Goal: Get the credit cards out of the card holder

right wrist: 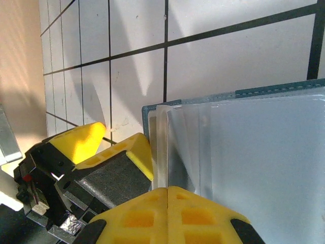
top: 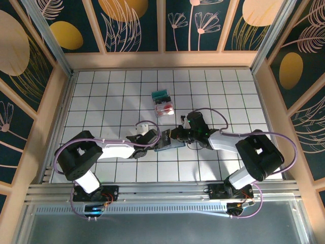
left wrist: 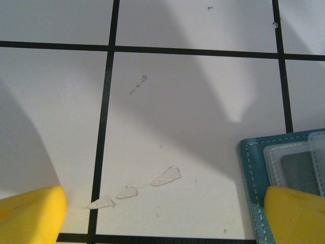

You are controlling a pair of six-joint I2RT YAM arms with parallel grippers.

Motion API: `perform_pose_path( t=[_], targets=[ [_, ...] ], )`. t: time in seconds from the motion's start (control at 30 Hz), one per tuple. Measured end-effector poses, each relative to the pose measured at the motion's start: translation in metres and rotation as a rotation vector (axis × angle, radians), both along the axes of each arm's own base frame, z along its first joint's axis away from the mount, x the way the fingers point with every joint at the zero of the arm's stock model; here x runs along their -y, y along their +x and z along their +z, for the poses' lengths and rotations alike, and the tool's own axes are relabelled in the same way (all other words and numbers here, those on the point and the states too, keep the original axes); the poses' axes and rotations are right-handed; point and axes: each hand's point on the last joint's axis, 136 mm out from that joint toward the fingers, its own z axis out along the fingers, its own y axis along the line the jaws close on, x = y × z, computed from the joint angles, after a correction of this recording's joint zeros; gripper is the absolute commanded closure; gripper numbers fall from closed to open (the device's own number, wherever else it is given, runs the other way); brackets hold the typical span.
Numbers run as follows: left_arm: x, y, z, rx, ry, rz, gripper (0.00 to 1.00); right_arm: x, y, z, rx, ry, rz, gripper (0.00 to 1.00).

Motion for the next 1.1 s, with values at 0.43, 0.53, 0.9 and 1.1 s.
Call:
perform_pose_path(
  t=[0.43,0.53,0.9,1.1],
  targets=[
    [0.017,0.011,0.043,0.069,-0.062,-0.044,0.01,0.002,-0.002,-0.003,-0.007,-0.002,-0.004,0.97],
    [0.021,0.011,0.042,0.063,-0.063,-0.063,0.01,0.002,-0.001,-0.002,-0.007,0.001,-0.006,0.97],
    [0.023,0.006,0.005,-0.013,-0.004,-0.098,0.01,0.001,-0.003,-0.001,-0.017,0.028,-0.015,0.83],
    [0.025,0.007,0.004,-0.011,-0.011,-0.100,0.01,-0.007,-0.005,-0.006,-0.033,0.045,-0.001,0.77]
  ],
)
